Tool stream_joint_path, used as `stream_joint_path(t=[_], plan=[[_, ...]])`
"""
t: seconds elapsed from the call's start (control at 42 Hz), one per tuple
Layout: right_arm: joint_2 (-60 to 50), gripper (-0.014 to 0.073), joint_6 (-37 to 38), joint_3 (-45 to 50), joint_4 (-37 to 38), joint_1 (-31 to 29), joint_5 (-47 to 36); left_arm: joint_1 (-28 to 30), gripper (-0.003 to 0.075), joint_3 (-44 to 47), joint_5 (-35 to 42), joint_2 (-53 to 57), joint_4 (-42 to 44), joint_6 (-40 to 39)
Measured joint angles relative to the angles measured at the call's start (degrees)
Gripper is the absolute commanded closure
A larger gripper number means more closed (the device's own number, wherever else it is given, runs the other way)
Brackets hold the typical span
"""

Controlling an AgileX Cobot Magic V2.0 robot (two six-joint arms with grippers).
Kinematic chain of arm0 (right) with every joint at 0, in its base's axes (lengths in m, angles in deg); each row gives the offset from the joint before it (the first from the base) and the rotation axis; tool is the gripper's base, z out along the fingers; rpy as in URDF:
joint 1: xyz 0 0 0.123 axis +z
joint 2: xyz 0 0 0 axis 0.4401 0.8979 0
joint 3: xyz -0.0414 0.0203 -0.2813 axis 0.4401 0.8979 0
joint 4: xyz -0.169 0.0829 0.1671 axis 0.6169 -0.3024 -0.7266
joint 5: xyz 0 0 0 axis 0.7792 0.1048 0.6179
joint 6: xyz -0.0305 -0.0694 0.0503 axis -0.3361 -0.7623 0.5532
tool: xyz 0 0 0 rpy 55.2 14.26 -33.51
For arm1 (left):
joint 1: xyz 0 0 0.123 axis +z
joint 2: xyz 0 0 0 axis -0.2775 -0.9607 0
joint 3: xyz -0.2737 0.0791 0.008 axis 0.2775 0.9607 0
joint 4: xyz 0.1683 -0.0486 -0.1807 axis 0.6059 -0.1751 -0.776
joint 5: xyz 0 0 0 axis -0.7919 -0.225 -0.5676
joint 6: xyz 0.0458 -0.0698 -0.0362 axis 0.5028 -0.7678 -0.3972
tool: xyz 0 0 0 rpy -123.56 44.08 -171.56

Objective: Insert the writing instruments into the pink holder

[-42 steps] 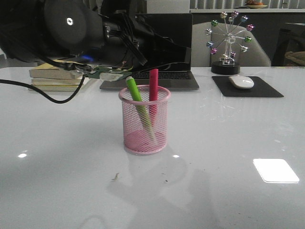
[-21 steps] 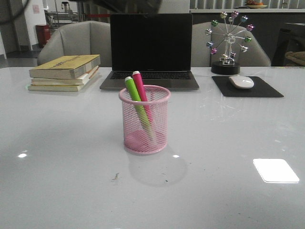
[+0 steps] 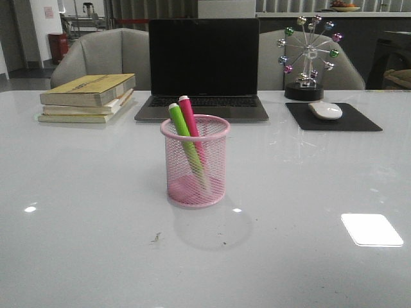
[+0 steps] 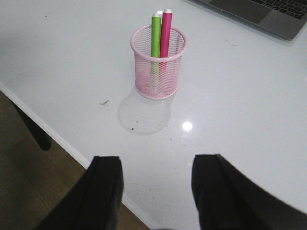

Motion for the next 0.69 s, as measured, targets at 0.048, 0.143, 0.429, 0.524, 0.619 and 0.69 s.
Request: stream_joint_path(t=[0.048,0.143,0.429,0.524,0.619,0.69], plan=[[0.00,0.0146,0.00,0.00,0.00,0.00,0.00,0.00,0.0264,1.76,-2.14,3.04,0.24,0.00],[0.00,0.0149,0.00,0.00,0.00,0.00,0.00,0.00,0.0278,4.63,-5.26,8.39,1.85,0.00],[0.00,0.0491,0.00,0.34,0.46,0.00,0.09,0.00,0.0599,7.06,-9.33,14.40,5.20,0.00],[0.00,0.0536,0.00,0.34,0.50,0.00,0.09,0.00,0.0626,7.06,-9.42,14.48,5.20,0.00],[0.00,0.0536,0.00,0.34,0.60,0.00,0.09,0.00,0.0629,7.06,-9.47,14.52,5.29,0.00],[0.00,0.0536,0.00,0.34,0.64,0.00,0.09,0.00,0.0629,7.06,-9.56,14.52,5.29,0.00]])
